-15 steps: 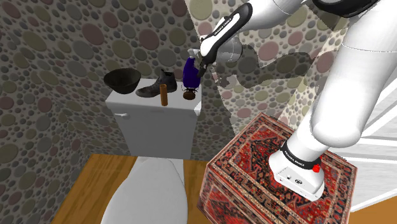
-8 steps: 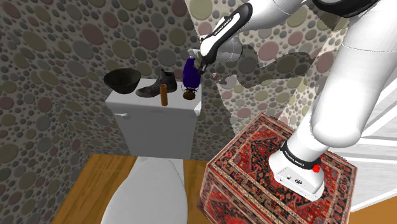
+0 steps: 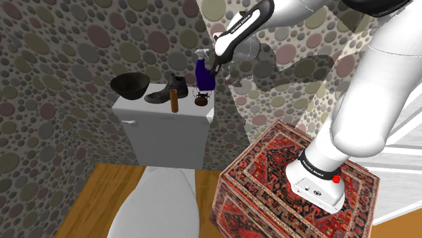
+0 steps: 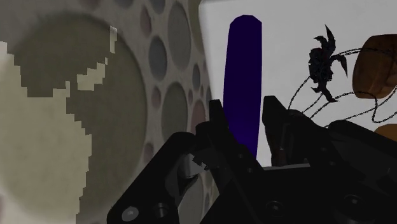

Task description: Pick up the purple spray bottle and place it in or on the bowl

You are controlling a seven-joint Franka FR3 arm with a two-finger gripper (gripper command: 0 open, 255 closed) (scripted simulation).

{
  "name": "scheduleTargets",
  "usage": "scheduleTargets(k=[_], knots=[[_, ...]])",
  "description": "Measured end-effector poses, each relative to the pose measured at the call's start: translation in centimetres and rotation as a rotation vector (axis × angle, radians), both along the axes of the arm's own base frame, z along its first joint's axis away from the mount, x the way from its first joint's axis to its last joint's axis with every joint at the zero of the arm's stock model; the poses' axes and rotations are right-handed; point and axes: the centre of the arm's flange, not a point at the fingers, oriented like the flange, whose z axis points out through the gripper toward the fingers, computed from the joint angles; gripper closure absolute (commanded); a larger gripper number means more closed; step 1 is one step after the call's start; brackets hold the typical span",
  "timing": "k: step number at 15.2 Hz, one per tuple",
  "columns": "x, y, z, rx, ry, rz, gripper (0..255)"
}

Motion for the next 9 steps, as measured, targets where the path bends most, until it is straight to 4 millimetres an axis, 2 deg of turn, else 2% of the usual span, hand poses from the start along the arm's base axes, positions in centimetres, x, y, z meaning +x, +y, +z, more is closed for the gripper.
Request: scheduleTargets(k=[9], knots=[[0.0, 0.0, 4.9, 0.000, 0.000, 0.000, 255]])
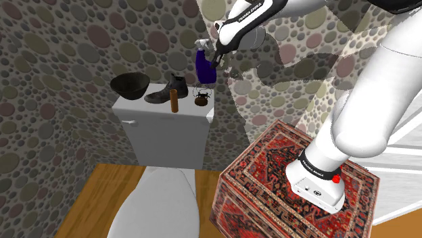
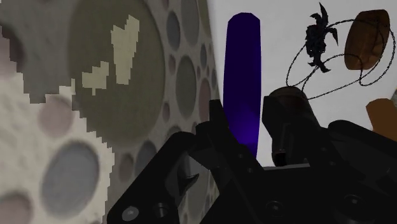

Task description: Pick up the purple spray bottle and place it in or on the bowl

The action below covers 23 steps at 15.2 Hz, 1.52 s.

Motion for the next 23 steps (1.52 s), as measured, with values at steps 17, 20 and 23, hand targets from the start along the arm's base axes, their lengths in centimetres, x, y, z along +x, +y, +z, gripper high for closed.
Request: scheduleTargets(k=[17, 20, 23], knots=[[0.1, -0.1, 8.7, 0.000, 0.000, 0.000, 255], [0.4, 0.6, 10.0, 0.000, 0.000, 0.000, 255], [2.2, 3.4, 10.3, -0.001, 0.001, 0.001, 255]])
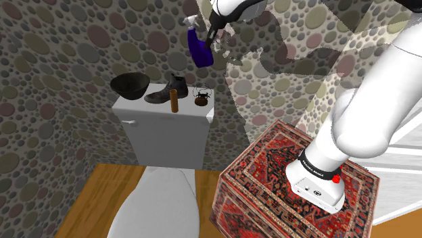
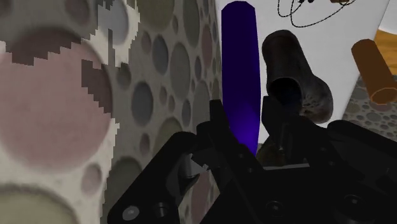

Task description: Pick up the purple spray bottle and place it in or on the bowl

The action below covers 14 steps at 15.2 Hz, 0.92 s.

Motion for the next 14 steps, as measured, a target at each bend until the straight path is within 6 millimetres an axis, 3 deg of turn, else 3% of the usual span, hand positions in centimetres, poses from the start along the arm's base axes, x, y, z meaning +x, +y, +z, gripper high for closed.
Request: scheduleTargets(k=[14], knots=[[9.9, 15.7, -0.4, 0.001, 0.000, 0.000, 255]])
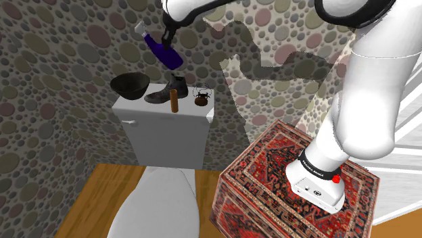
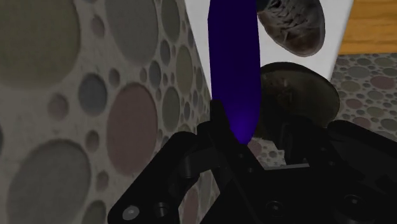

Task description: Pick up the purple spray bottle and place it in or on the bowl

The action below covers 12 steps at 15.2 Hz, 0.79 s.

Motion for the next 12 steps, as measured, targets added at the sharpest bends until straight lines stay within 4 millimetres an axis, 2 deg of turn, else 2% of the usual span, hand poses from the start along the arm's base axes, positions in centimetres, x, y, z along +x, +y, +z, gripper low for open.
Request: scheduleTargets(k=[3, 5, 9, 12], knots=[[2.0, 3.1, 0.1, 0.000, 0.000, 0.000, 255], [4.0, 5.4, 0.0, 0.000, 0.000, 0.000, 255], [6.4, 9.9, 0.1, 0.000, 0.000, 0.000, 255], [7.9, 12.5, -0.4, 0.000, 0.001, 0.000, 255]])
